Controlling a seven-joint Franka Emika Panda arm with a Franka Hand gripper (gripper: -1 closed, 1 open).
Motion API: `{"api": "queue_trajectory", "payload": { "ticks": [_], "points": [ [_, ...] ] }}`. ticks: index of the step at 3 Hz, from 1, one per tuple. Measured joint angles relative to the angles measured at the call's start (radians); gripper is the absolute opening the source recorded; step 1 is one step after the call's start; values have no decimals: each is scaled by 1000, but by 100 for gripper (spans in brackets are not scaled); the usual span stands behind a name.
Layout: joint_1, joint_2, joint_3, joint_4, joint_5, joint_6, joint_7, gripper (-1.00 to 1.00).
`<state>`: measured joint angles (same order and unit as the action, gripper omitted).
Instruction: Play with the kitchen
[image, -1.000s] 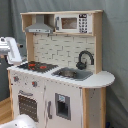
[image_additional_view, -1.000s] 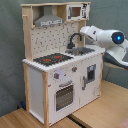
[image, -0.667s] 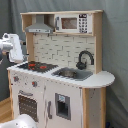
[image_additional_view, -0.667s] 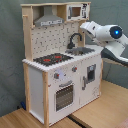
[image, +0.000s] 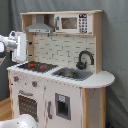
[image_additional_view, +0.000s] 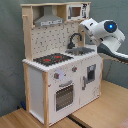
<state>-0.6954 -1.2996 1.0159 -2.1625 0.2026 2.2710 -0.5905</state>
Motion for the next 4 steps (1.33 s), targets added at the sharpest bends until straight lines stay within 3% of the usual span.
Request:
{"api": "queue_trajectory", "payload": {
  "ticks": [2, 4],
  "points": [
    [-77, 97, 9, 23, 59, -68, 165, 100],
    [-167, 240, 50, 87, 95, -95, 282, 100]
  ]
}}
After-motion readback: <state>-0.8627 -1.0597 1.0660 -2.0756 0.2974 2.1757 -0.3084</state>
